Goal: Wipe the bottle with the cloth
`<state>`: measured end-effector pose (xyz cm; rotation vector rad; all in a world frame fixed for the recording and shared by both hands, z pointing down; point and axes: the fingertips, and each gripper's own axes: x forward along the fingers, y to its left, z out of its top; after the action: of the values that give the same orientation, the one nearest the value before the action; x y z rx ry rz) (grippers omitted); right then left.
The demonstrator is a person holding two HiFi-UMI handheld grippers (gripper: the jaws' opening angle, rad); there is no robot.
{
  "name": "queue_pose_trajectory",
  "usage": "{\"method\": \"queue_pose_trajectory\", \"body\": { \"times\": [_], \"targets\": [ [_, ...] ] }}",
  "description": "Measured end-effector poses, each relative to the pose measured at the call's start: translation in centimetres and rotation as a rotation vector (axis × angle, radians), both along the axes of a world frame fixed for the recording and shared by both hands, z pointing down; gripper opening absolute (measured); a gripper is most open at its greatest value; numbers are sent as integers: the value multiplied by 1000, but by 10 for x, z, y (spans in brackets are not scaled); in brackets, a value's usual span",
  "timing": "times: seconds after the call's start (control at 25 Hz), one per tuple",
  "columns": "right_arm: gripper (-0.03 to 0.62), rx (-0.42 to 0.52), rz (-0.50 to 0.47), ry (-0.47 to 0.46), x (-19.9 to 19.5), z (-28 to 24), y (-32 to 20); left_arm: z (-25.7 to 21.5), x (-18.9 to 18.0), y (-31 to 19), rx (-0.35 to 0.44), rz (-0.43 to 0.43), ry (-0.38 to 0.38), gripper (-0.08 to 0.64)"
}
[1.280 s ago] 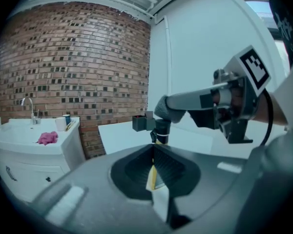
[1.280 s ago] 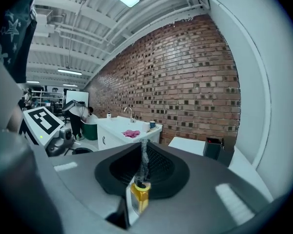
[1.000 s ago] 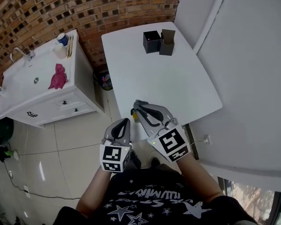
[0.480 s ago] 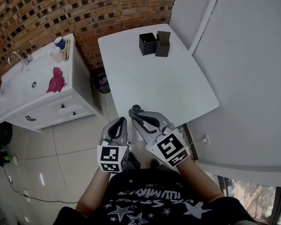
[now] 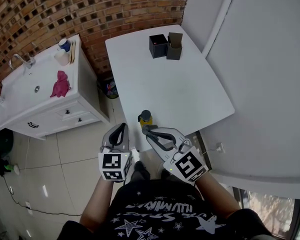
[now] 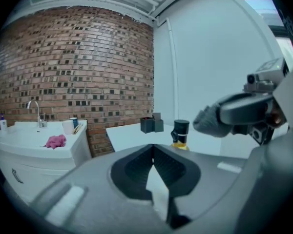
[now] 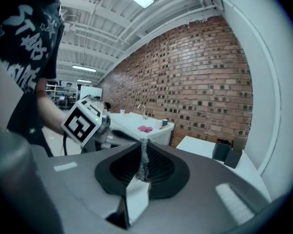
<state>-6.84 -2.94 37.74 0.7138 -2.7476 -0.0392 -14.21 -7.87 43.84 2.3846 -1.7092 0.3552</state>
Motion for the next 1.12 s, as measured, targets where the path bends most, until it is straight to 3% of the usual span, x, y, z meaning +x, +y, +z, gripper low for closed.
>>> {"method": "queue_pose_trajectory", "body": {
  "times": [0.08,0.16,0.32,0.48,1.12],
  "targets": [
    [35,-23,-56,129,1,28,11,6,-7,0,3,-15,-30,5],
    [35,-7,-81,190,-2,42,16,10,-10,1,-6,-24,-34,5],
    [34,87,-106,195,-13,46,6,10,1,4,-39,10,-14,5],
    [35,120,-147,235,-16,60,-6,12,7,4,-40,35,-16,5],
    [35,56,-178,227,-15,83,-12,20,4,-7,-52,22,-45,5]
  ]
}}
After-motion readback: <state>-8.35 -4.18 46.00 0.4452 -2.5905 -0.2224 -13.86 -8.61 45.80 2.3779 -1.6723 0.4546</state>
